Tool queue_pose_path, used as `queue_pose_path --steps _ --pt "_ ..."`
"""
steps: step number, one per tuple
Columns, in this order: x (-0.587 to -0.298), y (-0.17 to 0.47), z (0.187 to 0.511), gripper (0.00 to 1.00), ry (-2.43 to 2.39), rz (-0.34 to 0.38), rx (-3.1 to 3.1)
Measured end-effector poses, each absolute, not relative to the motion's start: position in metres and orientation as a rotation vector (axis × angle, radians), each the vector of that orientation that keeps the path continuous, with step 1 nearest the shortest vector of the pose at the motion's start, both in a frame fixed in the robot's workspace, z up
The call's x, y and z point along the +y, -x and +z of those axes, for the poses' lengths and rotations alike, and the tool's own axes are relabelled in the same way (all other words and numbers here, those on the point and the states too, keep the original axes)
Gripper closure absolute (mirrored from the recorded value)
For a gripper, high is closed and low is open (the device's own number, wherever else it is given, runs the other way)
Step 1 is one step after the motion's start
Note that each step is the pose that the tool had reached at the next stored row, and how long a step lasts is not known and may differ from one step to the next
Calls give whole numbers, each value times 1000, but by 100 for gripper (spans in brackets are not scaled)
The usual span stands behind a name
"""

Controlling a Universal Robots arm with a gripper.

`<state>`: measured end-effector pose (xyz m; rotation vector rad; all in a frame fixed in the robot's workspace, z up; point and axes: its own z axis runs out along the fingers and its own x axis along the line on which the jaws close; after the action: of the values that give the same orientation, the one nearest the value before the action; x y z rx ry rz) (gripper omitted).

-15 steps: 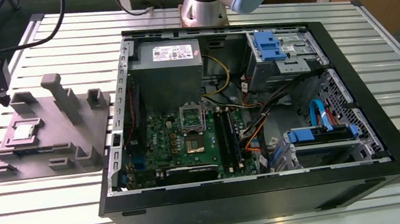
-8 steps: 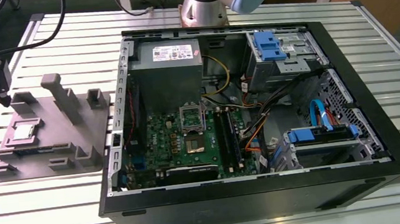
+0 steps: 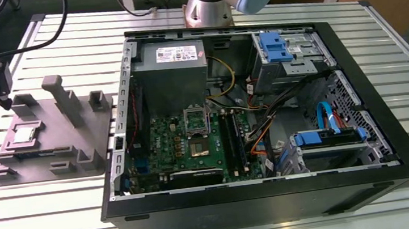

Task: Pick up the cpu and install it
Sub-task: 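Pick up the cpu and move it towards the insertion slot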

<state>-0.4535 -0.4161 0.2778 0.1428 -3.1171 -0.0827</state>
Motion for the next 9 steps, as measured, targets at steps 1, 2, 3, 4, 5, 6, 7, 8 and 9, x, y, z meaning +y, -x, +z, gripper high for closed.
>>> queue_pose_path --steps 1,2,3,4,5,6,7,8,9 --pt "-416 453 278 47 -143 -83 -3117" --pt "-416 453 277 47 -143 -83 -3117" --pt "-416 453 277 47 -143 -83 -3117" --pt "-416 453 277 47 -143 -82 -3117" --pt "-416 453 276 47 -143 -82 -3117" --pt "-416 453 276 47 -143 -82 -3117" --pt "-416 452 275 47 -143 -82 -3117" --pt "-416 452 274 47 -143 -82 -3117" --pt "-416 452 273 47 -143 -83 -3117"
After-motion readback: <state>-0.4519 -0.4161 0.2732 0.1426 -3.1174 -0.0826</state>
